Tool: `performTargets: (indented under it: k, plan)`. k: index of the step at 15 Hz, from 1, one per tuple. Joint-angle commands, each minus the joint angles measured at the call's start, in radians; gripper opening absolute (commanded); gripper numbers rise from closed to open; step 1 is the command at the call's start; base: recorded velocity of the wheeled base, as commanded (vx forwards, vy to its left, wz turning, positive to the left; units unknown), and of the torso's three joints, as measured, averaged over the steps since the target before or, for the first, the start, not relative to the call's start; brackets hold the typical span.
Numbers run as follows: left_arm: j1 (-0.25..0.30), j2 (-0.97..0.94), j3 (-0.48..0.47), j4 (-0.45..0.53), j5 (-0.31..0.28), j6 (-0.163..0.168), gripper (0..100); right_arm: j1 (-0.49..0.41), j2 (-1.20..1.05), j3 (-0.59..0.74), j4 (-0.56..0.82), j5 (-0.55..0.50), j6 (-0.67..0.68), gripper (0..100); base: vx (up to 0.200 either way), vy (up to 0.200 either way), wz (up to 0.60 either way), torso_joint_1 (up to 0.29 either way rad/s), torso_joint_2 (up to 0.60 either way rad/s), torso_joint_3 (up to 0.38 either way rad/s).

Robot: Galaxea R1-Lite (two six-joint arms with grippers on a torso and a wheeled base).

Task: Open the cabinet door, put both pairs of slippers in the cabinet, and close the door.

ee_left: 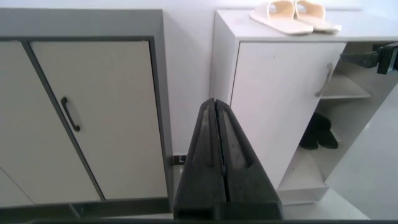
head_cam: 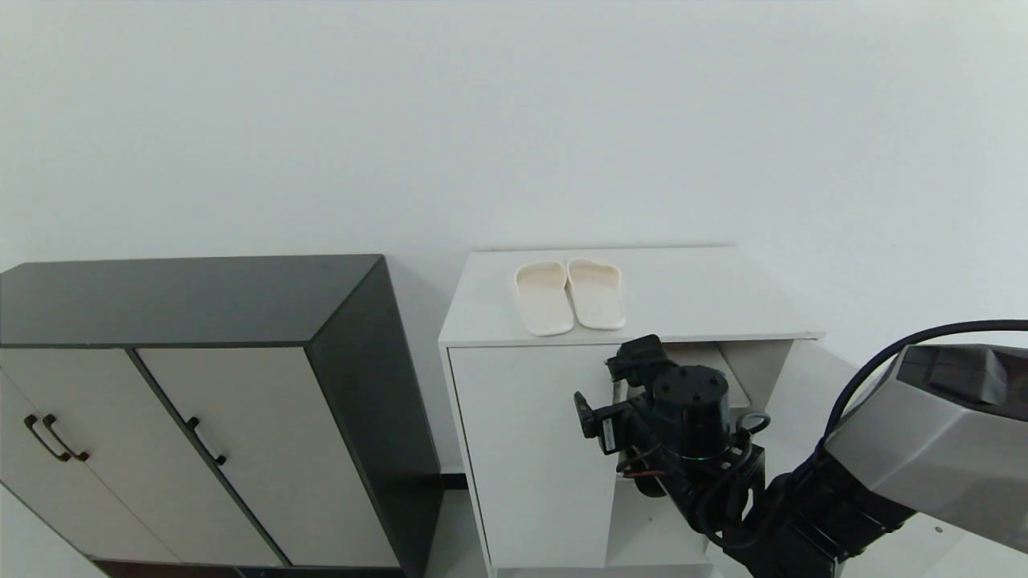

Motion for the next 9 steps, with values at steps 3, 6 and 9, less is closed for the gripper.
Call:
performTargets:
  k: [3,6,9]
  plan:
    - [-0.001,0.000,0.000,0.000,0.000,0.000,0,0.001,0.004,0.015,-0.048,0.002,-0.023,100,0.000,0.000,0.00,0.209,-0.48,-0.259]
    - [0.001,0.000,0.000,-0.002,0.000,0.000,0,-0.001,0.004,0.007,-0.126,0.010,-0.112,100,0.000,0.000,0.00,0.012,-0.03,-0.014]
    - [-0.001,0.000,0.000,-0.002,0.000,-0.003,0,0.001,-0.094,-0.065,0.026,0.016,-0.113,100,0.000,0.000,0.00,0.000,0.00,0.000]
